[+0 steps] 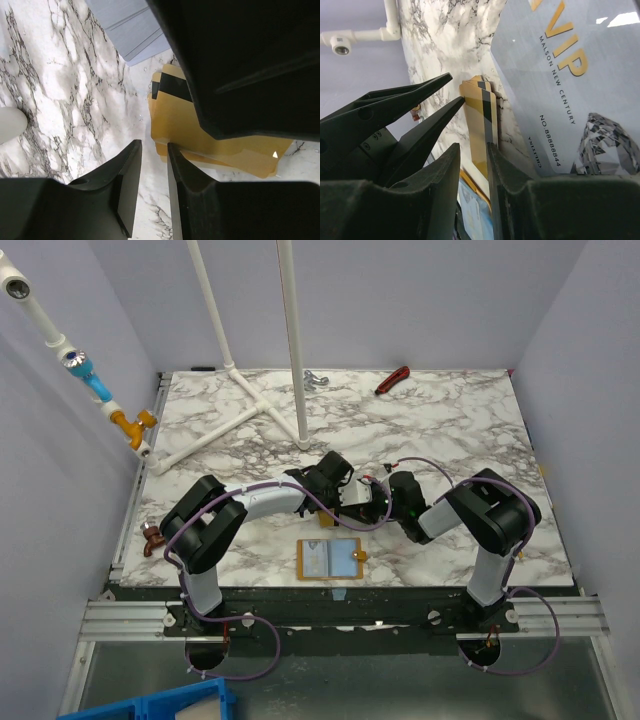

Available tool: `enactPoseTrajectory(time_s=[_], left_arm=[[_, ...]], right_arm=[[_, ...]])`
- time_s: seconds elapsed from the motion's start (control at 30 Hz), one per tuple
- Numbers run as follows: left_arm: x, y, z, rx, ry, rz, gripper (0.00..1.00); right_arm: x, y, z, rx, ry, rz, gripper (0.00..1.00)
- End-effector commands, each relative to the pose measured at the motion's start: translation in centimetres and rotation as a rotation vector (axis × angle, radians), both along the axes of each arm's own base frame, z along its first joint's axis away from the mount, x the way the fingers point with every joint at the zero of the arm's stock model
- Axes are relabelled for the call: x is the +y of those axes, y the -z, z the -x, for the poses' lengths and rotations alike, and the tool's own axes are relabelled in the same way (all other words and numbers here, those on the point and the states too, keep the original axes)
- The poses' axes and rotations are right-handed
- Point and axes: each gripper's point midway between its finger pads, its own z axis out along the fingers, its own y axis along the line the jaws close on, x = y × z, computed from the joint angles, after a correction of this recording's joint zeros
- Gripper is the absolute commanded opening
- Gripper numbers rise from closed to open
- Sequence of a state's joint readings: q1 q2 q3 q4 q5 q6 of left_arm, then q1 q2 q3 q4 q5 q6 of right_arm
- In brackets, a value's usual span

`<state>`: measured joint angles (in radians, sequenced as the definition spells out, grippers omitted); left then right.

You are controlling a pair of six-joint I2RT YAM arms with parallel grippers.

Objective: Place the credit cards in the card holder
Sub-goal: Pick up the credit card from the center of the board.

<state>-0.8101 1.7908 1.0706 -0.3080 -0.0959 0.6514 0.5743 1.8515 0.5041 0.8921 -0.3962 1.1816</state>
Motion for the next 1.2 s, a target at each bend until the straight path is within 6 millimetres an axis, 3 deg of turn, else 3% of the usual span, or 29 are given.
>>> enactPoseTrajectory(time_s=[0.0,0.3,0.6,0.93,1.17], left_arm=[[0.3,1.3,1.3,0.055,0.018,-0.033,0.29],[0.6,1.2,1.3,0.042,0.021,-0.034,0.29],[0.3,0.7,1.7,0.064,0.01,-0.013,0.29],[1.6,-3.8,1.5,0.08,-0.052,0.078,0.29],[1.7,-1.2,3.6,0.174,-0.037,0.058,0.29]], right_arm=[[-0.3,0.5,0.0,0.012,0.002,0.028,0.32],[-2.2,1.1,-0.6,0.007,0.021,0.169,0.35],[-0.9,1.8,0.0,0.037,-0.02,0.119,0.36],[-1.6,2.4,0.3,0.067,0.007,0.141,0.36],[-1.5,3.0,0.2,0.085,0.013,0.146,0.36]])
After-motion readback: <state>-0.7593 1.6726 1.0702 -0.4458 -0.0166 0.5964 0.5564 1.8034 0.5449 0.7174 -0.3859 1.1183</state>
